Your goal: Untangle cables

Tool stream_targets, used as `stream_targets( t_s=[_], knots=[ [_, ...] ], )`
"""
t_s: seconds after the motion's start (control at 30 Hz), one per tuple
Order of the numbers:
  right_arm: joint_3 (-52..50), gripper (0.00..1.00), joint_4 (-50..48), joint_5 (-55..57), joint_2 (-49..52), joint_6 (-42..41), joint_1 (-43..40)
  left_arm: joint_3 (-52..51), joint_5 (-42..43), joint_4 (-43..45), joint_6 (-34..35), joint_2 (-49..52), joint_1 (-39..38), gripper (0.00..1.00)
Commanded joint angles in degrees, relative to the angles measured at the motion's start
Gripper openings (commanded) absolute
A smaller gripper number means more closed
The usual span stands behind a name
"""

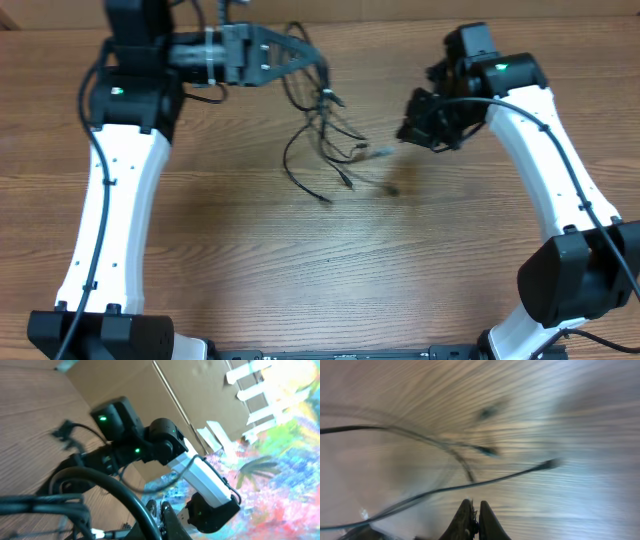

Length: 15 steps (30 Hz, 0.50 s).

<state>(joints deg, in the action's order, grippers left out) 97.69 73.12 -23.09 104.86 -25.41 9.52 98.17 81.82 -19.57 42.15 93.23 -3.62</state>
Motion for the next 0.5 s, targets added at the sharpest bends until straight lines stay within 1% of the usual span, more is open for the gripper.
stream_targets(
  t_s=[0.0, 0.07, 0.13, 0.17, 0.2, 0.23, 0.3, 0.4, 0.47],
  knots=[
    [0.1, 0.04, 2.2, 8.0, -0.2, 0.3, -3.2, 1.0, 5.9, 0.1, 0.0, -1.5, 3.9, 0.04],
    [0.1, 0.04, 3.3, 8.0, -0.2, 0.7, -4.9, 1.0, 6.3, -0.2, 0.0, -1.5, 5.6, 0.04],
    [0.1, 0.04, 2.8, 3.4, -0.4, 5.8, -5.8, 1.0, 6.5, -1.1, -0.5, -1.5, 5.9, 0.04],
    [0.1, 0.04, 2.4, -1.3, -0.5, 9.9, -5.9, 1.0, 6.8, -1.7, -1.4, -1.5, 5.9, 0.04],
    [0.2, 0.06, 2.1, -6.4, -0.7, 14.5, -5.9, 1.0, 7.0, -2.4, -2.6, -1.5, 5.6, 0.04],
    [0.2, 0.1, 1.9, -10.2, -1.0, 17.8, -5.7, 1.0, 7.0, -3.4, -4.3, -1.5, 5.3, 0.04],
    [0.3, 0.29, 1.0, -21.4, -2.3, 27.8, -4.6, 0.9, 8.2, -5.4, -9.3, -1.4, 4.4, 0.04],
    [0.6, 0.52, -1.0, -31.6, -4.7, 33.2, -3.0, 0.9, 8.8, -7.9, -16.2, -1.4, 3.1, 0.04],
    [1.3, 0.59, -3.0, -34.3, -7.0, 33.4, -1.7, 0.9, 8.9, -9.4, -20.3, -1.4, 2.3, 0.04]
  ],
)
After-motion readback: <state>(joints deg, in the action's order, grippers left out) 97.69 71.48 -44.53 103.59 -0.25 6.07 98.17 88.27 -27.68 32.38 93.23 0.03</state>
